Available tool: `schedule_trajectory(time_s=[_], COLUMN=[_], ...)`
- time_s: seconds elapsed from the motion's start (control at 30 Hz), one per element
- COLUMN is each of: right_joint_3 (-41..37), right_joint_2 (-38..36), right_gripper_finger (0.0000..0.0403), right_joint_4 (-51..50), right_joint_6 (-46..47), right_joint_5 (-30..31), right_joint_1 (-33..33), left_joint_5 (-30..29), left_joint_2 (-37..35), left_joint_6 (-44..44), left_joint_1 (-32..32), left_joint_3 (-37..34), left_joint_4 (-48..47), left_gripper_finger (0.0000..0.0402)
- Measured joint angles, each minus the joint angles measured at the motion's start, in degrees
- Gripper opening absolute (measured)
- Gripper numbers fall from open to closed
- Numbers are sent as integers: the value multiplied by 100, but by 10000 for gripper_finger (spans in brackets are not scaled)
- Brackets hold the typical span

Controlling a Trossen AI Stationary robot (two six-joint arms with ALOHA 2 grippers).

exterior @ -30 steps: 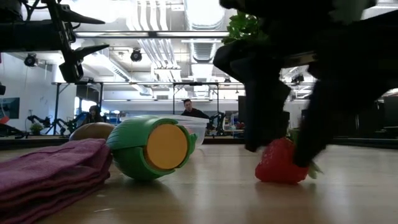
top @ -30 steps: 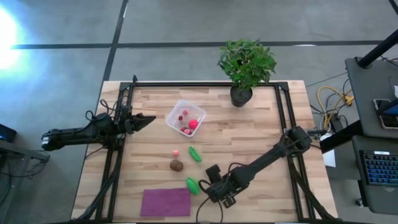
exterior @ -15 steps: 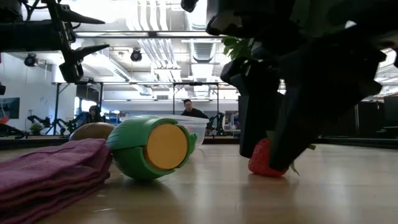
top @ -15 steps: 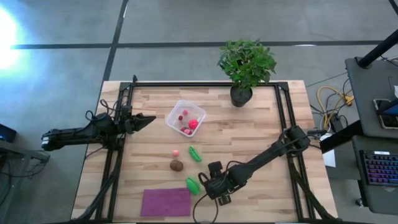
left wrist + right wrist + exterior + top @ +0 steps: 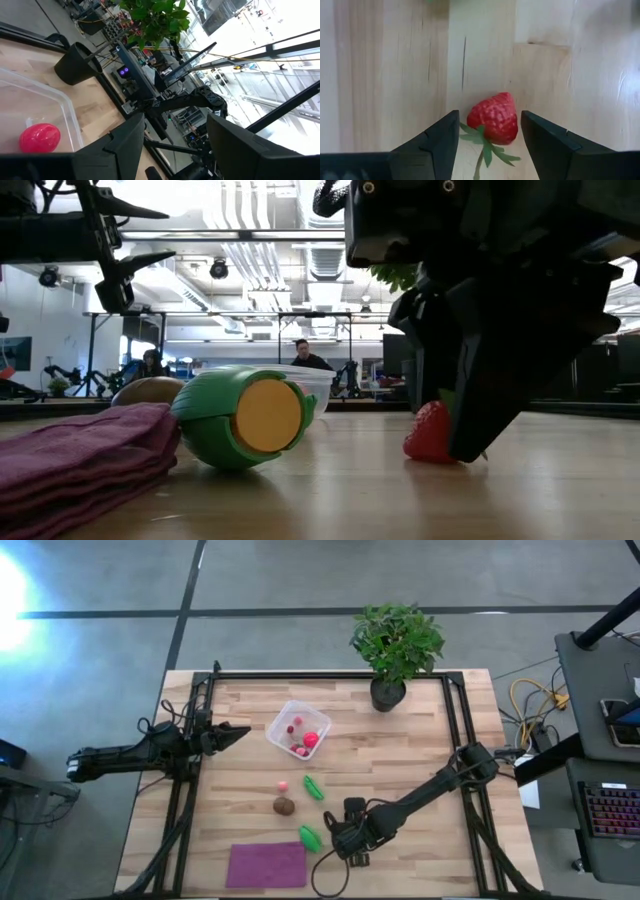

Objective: Pick and placing Produce into tupperware
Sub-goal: Put the strawberry into the transparent bin

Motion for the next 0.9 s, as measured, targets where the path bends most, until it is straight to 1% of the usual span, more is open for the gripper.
schedule_trajectory(time_s=[0.3, 0.57, 0.67, 0.9], right_joint_3=[0, 0, 0, 4], right_joint_2=[0, 0, 0, 0], right_gripper_finger=[200, 158, 148, 148], right_joint_4=[7, 8, 10, 7], right_joint_6=[93, 143, 142, 165], right_joint_5=[3, 19, 21, 27], right_joint_1=[-2, -2, -2, -4], left_joint_5=[0, -1, -1, -1], left_joint_2=[0, 2, 2, 2], left_joint_6=[0, 0, 0, 0], left_joint_1=[-1, -1, 0, 1], left_joint_3=[0, 0, 0, 0], left_joint_4=[-1, -1, 1, 1], left_gripper_finger=[201, 201, 201, 201])
